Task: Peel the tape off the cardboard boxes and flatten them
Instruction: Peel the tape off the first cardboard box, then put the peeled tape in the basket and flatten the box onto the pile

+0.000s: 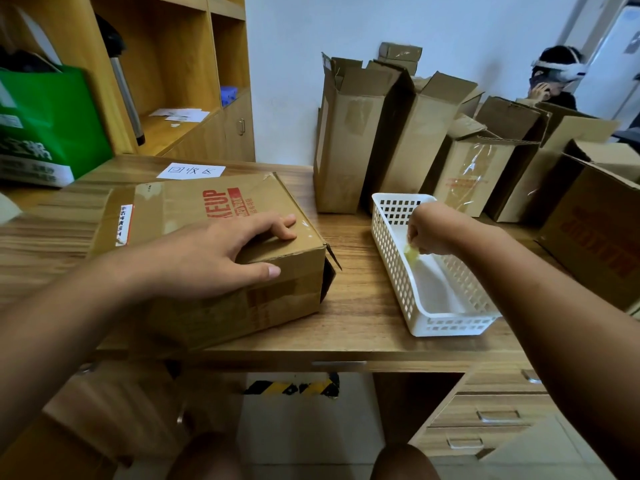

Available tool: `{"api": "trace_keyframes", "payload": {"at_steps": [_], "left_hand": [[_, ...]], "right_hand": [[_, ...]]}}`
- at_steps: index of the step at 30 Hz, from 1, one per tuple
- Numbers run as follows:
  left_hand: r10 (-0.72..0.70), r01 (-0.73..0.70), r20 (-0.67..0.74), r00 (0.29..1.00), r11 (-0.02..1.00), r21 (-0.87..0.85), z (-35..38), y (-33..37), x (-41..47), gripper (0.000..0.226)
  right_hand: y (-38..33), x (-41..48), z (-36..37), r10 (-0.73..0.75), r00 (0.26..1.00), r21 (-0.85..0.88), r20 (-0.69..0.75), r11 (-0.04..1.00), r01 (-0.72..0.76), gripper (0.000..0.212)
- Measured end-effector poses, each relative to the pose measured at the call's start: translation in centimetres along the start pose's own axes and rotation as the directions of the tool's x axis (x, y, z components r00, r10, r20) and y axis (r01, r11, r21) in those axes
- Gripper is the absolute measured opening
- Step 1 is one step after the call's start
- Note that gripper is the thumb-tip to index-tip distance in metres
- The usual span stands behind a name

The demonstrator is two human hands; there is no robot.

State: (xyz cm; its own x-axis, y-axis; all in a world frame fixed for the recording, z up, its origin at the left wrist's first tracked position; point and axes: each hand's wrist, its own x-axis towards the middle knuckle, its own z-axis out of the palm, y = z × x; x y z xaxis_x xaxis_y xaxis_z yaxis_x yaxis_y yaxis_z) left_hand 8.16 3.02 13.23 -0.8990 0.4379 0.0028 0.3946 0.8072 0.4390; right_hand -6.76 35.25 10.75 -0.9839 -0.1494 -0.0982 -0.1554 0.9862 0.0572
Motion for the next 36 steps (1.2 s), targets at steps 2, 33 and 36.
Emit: {"api": "trace_keyframes", "payload": {"at_steps": [2, 33, 36], "left_hand": [[-0.002, 0.002, 0.002, 1.000, 1.000, 0.006, 0.0, 0.0, 0.0, 0.042], [0.118, -0.112, -0.014, 0.993, 0.964, 0.243, -0.7, 0.1, -0.1, 0.058], [0.151, -0.121, -0.065, 0.986, 0.934, 0.337, -0.4, 0.0, -0.7, 0.061]], "right_hand": [[0.1, 0.3, 0.3, 0.022, 1.000, 0.014, 0.016, 1.000, -0.023, 0.017], [-9.7, -10.4, -0.5, -0.366, 0.869, 0.701, -0.333, 0.520, 0.487, 0.046], [-10.7, -10.4, 0.2, -0.421, 0.851, 0.650, -0.315, 0.557, 0.516, 0.048]]}}
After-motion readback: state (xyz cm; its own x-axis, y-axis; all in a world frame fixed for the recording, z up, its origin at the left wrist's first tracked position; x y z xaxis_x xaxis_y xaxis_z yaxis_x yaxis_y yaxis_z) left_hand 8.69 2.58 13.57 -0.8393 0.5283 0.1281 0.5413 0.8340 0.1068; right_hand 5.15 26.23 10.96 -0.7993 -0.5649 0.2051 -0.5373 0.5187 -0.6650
